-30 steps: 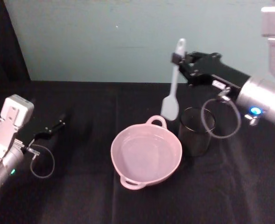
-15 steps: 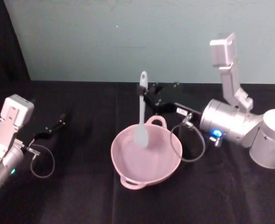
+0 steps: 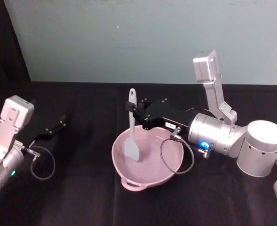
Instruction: Use the one hand to pick up the spoon and stir the clear water in the bowl.
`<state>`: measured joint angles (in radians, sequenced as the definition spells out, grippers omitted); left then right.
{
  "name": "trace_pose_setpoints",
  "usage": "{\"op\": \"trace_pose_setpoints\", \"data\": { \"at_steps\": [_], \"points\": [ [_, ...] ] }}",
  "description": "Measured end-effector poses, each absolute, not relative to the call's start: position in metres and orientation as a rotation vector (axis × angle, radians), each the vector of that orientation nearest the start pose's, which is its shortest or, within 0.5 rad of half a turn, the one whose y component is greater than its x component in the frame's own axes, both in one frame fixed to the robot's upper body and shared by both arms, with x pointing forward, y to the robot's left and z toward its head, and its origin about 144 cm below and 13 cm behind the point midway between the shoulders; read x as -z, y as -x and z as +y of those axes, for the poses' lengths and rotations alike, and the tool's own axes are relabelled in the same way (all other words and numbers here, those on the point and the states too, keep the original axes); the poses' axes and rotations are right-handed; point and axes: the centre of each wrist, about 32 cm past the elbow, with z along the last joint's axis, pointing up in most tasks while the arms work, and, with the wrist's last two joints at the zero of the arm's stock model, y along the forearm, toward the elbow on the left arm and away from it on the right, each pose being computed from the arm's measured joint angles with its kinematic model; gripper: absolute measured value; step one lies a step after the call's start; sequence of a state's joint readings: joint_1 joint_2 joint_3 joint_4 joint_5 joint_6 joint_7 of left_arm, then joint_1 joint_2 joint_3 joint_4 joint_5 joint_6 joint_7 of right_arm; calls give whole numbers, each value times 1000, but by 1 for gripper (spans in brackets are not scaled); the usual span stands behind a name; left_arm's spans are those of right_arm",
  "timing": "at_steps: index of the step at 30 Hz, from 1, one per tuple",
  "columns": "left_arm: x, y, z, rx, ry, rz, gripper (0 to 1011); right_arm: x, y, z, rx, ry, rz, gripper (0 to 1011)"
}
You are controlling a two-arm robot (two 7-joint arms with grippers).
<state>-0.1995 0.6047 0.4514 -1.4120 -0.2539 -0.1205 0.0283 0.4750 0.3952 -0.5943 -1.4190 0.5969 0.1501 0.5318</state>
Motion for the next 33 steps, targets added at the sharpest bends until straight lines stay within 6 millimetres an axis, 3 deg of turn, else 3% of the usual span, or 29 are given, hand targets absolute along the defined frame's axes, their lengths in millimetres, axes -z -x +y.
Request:
{"op": "trace_pose_setpoints", "data": {
  "at_steps": [7, 16, 24, 33],
  "points": [
    [-1140, -489, 310, -1248, -305, -285, 1005, -1211, -557, -193, 590, 30, 74, 120],
    [-1140, -489, 310, -1248, -305, -285, 1005, -1213, -563, -208, 681, 31, 35, 120],
    [-1140, -489, 310, -1248, -305, -285, 1005, -1213, -555, -228, 731, 36, 20, 120],
    [-1140, -489, 310, -1248, -304, -285, 1005, -1218, -536, -231, 695, 72, 1, 120]
  ]
}}
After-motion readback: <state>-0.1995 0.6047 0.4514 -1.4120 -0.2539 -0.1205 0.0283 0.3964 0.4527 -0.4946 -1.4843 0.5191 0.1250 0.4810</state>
